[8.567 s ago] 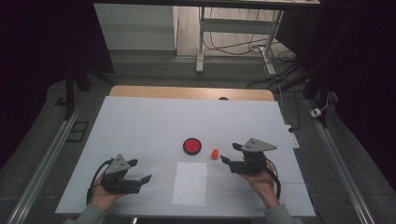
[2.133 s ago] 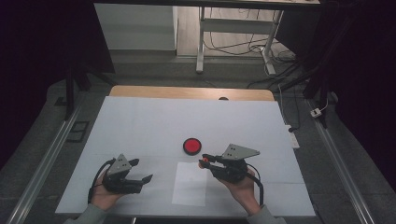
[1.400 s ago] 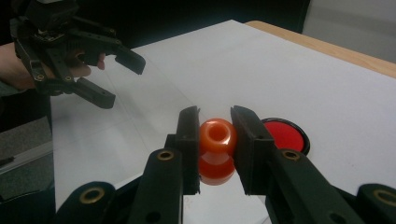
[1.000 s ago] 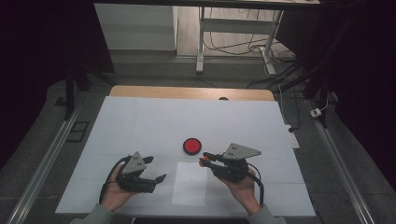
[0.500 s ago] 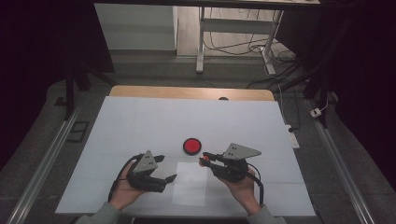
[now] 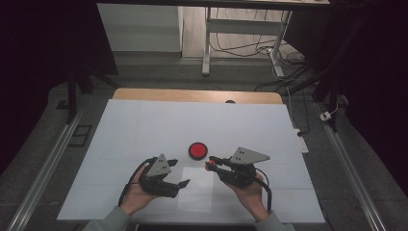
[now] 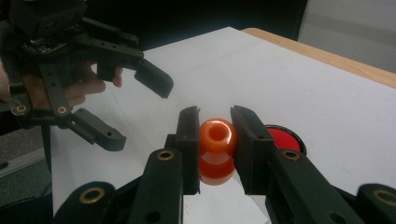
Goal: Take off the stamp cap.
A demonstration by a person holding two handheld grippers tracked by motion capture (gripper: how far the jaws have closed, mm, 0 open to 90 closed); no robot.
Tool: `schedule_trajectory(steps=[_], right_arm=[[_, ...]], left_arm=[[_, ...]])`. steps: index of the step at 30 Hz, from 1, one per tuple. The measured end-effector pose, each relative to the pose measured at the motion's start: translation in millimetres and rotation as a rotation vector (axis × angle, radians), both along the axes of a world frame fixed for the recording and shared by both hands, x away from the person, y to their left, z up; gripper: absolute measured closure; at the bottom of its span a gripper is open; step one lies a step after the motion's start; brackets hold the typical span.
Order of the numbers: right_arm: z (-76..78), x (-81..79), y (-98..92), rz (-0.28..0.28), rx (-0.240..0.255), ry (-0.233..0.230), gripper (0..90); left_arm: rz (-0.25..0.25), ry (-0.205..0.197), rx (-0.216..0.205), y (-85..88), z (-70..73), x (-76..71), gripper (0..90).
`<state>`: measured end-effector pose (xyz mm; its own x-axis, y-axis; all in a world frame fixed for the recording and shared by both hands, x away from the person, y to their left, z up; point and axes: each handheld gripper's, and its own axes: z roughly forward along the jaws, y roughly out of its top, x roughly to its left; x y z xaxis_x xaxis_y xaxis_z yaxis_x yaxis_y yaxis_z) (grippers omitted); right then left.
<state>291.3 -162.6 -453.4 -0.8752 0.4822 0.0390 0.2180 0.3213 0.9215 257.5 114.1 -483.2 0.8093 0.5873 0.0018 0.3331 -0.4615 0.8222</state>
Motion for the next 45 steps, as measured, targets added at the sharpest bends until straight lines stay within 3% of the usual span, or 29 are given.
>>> schedule_trajectory(steps=[45], right_arm=[[-2.6, -0.4, 3.6, 0.007, -0.015, 0.004, 72.0]], left_arm=[[-0.059, -0.001, 0.011, -46.2, -0.3, 15.1, 26.0]])
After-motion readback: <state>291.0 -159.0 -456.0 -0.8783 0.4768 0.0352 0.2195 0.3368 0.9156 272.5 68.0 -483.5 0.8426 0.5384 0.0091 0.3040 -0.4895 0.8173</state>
